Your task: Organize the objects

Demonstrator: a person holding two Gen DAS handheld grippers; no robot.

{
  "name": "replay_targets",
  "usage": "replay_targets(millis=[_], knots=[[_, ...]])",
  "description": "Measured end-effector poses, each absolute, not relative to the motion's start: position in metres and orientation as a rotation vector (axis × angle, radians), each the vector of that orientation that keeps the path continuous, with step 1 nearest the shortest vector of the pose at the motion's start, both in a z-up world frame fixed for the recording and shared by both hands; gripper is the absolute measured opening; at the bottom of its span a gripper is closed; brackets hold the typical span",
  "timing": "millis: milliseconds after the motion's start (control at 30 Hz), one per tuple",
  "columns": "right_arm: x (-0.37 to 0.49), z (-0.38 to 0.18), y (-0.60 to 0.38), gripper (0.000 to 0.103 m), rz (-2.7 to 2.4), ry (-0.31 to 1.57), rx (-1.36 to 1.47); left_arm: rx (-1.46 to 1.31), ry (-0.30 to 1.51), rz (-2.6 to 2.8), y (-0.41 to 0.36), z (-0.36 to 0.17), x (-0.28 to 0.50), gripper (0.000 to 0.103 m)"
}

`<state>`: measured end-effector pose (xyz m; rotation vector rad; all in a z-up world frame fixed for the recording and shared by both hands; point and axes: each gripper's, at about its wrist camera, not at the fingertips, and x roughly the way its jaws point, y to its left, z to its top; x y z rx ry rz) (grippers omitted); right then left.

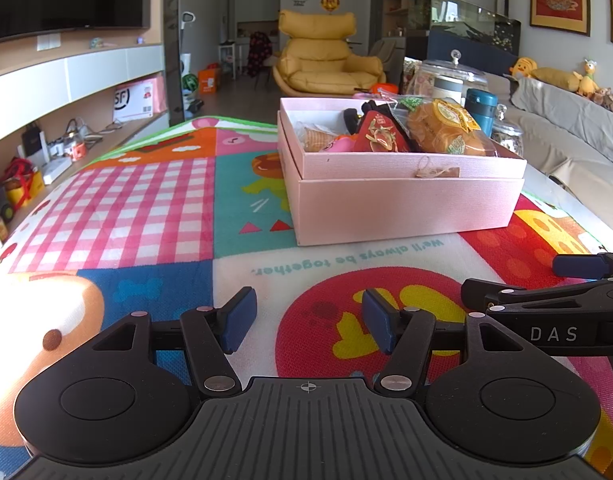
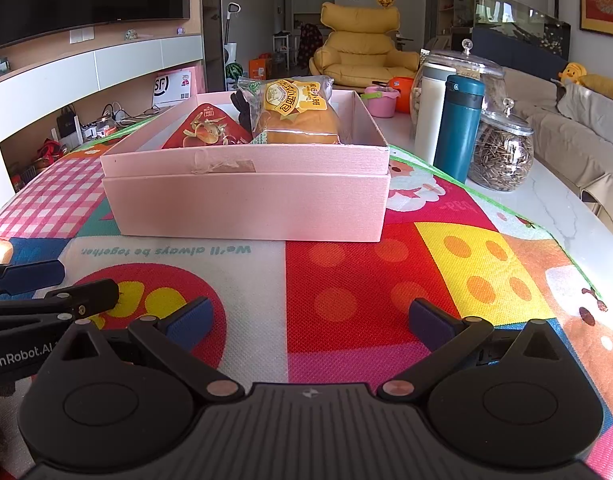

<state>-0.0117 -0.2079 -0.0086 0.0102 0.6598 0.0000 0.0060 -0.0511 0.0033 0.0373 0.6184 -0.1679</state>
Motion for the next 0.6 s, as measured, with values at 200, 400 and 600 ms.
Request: replay_targets(millis=[200, 400, 600], knots=[[-0.0116, -0.0087, -0.2078, 0.103, 0.0, 0.66, 0.008, 0.029, 0.619, -0.17, -0.0504, 0.0035, 0.0065, 0.065], [-0.0114, -0.0092, -0.2075, 0.103, 0.0, 0.659, 0.01, 0.036, 0.618, -0.168, -0.0503, 0.0032, 0.0076, 0.065], [-0.0112, -0.0094, -0.2074, 0.103, 0.0, 0.659, 0.01, 0.04, 0.618, -0.167, -0.0506, 0.003, 0.0078, 0.065]])
